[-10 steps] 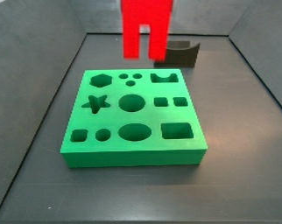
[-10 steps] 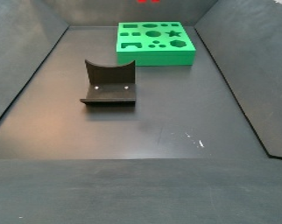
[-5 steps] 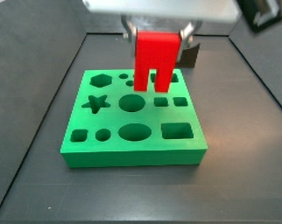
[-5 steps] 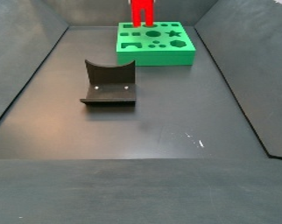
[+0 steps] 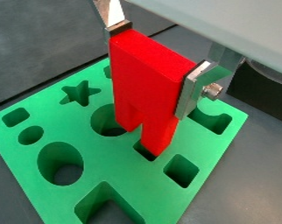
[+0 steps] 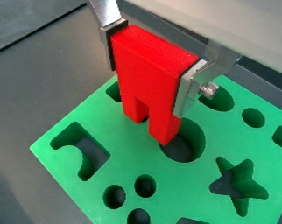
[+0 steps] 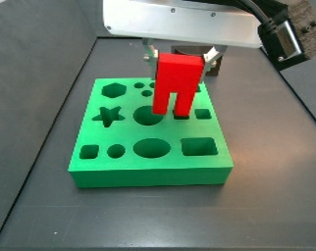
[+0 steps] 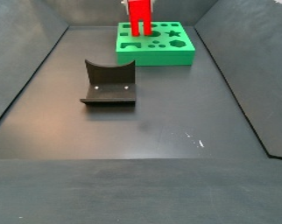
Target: Insert the double-square object.
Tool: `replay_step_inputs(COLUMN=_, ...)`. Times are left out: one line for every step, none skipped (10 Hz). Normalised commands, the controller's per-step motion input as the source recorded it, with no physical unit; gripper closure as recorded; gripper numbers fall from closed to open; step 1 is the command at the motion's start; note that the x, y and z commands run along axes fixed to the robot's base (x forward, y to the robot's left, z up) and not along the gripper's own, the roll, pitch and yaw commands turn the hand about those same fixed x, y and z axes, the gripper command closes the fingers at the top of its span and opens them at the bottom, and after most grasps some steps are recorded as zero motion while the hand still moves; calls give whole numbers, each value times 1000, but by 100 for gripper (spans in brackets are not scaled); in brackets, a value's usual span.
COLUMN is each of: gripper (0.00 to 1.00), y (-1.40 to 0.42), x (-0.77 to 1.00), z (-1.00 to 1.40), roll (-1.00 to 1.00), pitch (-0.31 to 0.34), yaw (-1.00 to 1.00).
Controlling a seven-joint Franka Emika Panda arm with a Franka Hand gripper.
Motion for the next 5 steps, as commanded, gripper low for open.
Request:
replay_step_inputs(gripper=100, y=0, x=180, z=-197, roll=-174, pitch=-50, yaw=0)
replay_step_inputs(gripper=100, y=71, x=14, z=-43, roll=-267, pitch=-124, yaw=0)
replay_step_inputs(gripper=100, y=71, x=-37, z=20, roll=-291, pitch=-183, yaw=-23)
replay_step_inputs(gripper=100, y=151, x=-46, z=71, roll=-374, pitch=-243, yaw=0)
replay_step_inputs(gripper=100, y=66, x=0, z=0, roll=-347, pitch=-226, yaw=0)
